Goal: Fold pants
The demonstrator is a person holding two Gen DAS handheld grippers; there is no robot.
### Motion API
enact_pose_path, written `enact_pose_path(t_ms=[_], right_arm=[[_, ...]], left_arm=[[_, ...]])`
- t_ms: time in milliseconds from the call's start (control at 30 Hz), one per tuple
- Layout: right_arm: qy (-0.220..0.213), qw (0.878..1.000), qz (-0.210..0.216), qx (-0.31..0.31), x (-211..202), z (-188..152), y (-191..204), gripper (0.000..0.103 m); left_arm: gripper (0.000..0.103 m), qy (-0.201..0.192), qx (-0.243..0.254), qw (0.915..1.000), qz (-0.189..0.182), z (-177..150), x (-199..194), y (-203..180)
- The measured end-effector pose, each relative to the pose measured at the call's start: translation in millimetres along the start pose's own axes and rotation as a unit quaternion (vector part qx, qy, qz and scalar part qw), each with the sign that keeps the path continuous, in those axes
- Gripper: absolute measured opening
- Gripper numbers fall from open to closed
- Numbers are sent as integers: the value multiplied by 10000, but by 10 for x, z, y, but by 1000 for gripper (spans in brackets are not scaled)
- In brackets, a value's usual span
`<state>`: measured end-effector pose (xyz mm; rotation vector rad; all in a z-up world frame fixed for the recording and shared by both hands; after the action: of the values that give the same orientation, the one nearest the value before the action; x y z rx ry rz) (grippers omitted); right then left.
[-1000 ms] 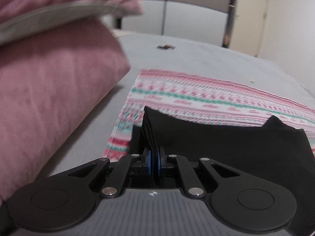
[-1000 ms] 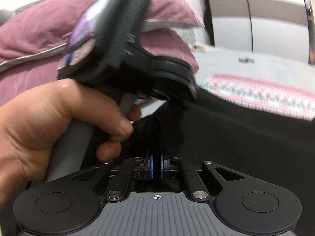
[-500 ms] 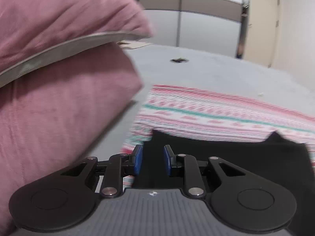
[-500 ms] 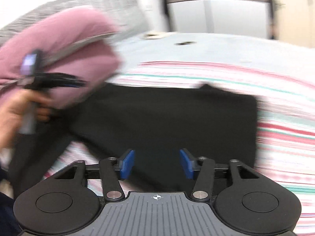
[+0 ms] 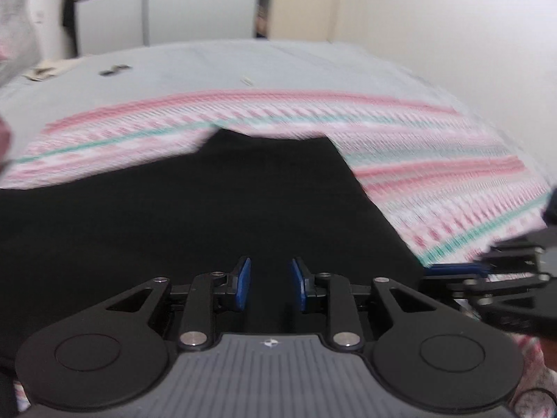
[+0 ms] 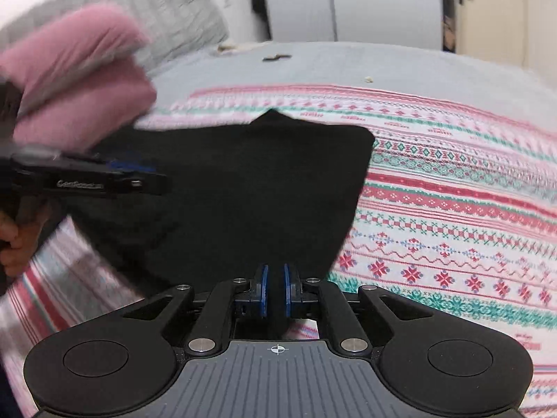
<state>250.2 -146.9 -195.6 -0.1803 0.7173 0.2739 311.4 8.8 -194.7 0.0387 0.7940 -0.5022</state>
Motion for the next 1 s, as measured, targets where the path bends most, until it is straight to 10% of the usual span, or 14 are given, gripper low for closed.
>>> enact_pose_path(t_ms=[133,667,1000], right_arm=[[454,9989,-67,-84,140,-224,-43,7],[572,9978,-173,-283,-37,-244,54,13],[904,9762,517,1902,-160,-219,-538,26]], left_arm=[[46,595,42,9979,243,-206,245,-45],[56,714,-434,9960,325,-230,208,-19],[83,181,-420,9987,205,443,439,-321]])
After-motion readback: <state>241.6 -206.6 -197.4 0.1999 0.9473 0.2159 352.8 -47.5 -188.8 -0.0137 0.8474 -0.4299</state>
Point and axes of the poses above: each gripper's, at about its wrist camera, not at the fingertips, and x roughly the way its jaws point, y to its left, z to its top, the point moved 7 cm from there along x, roughly the way its jaws point, and after that the axes turned 8 degrees about -z, right-handed, at the moved point
